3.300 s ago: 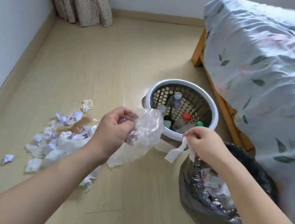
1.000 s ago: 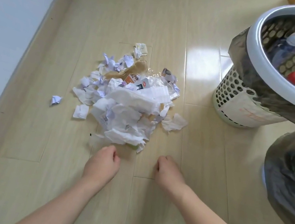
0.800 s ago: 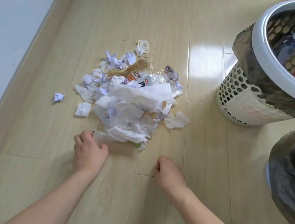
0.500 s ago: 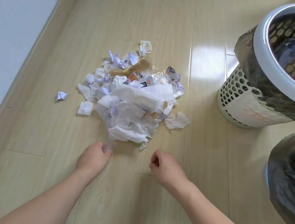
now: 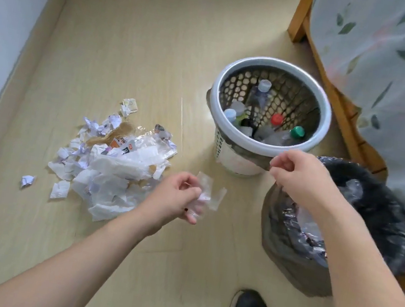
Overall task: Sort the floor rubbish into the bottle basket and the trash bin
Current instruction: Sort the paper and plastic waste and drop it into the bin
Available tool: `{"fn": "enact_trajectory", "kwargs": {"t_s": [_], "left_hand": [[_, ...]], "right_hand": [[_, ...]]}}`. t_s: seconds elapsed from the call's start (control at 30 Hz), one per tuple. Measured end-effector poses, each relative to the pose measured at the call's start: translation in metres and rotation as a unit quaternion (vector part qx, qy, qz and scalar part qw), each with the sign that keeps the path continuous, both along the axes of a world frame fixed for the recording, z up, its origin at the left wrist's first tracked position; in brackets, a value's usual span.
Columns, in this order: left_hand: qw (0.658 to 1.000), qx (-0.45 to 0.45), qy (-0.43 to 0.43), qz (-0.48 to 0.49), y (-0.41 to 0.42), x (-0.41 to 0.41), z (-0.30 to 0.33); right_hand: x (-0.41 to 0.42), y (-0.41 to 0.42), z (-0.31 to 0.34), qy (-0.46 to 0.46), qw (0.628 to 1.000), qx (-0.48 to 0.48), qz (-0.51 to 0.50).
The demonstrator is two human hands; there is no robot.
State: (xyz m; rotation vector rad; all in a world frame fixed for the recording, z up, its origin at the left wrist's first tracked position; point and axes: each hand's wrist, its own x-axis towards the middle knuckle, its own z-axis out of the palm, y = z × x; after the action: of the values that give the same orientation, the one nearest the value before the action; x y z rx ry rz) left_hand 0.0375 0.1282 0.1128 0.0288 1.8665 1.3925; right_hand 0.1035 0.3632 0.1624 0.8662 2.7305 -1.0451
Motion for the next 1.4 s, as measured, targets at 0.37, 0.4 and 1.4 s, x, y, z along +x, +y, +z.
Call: {"fn": "enact_trajectory", "kwargs": {"t_s": [0.37,0.4,1.4], "left_hand": [[0.958,-0.057,0.155,-0.236,0.24,0.066,0.02],[0.94,-0.096,0.183,-0.271,0.247,0.068,0.011],[0.871,-0.349,0.275,0.211,-0.179,-0.082,-0.162]], "right_hand": [[0.124,0.116,-0.04,-0.034,0.962,0.03,-0.271],[0.128,0.119,-0.047,-0.042,0.96,0.021,-0.277],[-0.128,-0.167,-0.223,-0.165,0.976,0.039,0.136]]}}
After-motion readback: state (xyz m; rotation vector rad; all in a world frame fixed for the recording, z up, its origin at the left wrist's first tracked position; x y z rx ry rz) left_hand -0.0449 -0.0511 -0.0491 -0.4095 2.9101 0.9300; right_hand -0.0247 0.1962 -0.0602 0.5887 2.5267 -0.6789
